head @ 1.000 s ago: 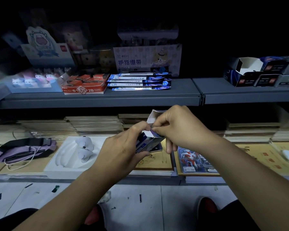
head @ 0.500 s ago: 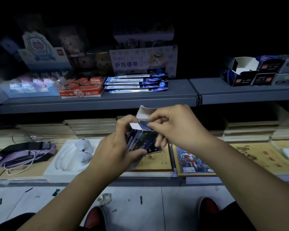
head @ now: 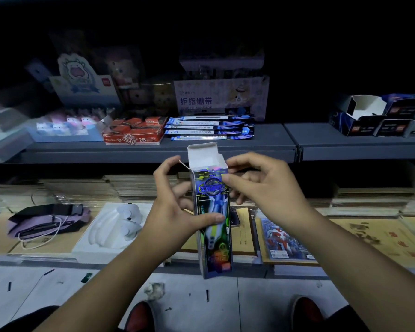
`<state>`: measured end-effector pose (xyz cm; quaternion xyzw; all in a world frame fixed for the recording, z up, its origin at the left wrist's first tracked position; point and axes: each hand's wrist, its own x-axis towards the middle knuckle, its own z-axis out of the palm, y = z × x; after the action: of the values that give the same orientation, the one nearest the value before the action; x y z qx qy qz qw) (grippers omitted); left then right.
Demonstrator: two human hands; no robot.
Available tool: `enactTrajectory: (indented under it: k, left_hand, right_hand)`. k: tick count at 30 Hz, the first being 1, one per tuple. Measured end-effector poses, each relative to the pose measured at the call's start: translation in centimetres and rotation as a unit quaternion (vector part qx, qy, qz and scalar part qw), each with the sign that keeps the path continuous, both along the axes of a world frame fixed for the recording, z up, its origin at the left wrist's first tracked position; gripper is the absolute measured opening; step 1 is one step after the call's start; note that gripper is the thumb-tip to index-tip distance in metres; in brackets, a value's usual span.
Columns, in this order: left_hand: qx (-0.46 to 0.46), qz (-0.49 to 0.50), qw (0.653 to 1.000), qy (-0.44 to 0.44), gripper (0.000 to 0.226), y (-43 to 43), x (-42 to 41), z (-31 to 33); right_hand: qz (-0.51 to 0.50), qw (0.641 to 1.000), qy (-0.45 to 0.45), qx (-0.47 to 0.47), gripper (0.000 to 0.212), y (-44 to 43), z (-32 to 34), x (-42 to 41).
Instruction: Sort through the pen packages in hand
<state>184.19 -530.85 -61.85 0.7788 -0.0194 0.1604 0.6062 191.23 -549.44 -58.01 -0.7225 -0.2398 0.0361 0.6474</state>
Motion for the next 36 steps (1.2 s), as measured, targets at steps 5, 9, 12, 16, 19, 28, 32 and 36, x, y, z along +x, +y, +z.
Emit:
enactTrajectory:
  k: [5, 9, 12, 16, 19, 28, 32, 36]
  left_hand:
    - [0.028, -0.003, 1.000, -0.009, 0.113, 0.1, -0.3, 0.0]
    - [0.132, 0.033, 0.990, -0.034, 0.111, 0.1, -0.5, -0.3]
    - [0.180, 0.059, 0.981, -0.041, 0.108, 0.3, -0.6, -0.2]
    - [0.218, 0.084, 0.972, -0.034, 0.109, 0.3, -0.7, -0.2]
    - [0.242, 0.092, 0.966, -0.024, 0.109, 0.2, -0.7, -0.1]
    - [0.347, 0.101, 0.932, -0.037, 0.105, 0.0, -0.7, -0.1]
    - [0.395, 0.106, 0.910, -0.074, 0.106, 0.0, -0.7, -0.2]
    - [0.434, 0.101, 0.890, -0.090, 0.109, 0.1, -0.6, -0.5]
  right_hand:
    - [-0.045, 0.993, -0.105, -0.024, 0.025, 0.0, 0.3, -0.4]
    - [-0.055, 0.970, -0.219, -0.096, 0.011, 0.0, 0.5, -0.6]
    - [-0.071, 0.961, -0.224, -0.143, 0.005, 0.1, 0.6, -0.7]
    - [-0.069, 0.960, -0.214, -0.165, 0.008, 0.3, 0.6, -0.8]
    - [-0.040, 0.948, -0.240, -0.207, 0.009, 0.3, 0.6, -1.0]
    - [-0.009, 0.921, -0.256, -0.292, 0.024, 0.2, 1.4, -1.5]
    - [-0.004, 0.917, -0.239, -0.320, 0.024, 0.4, 1.7, -1.8]
    - [0.050, 0.946, -0.123, -0.296, 0.027, 0.2, 1.8, -2.2]
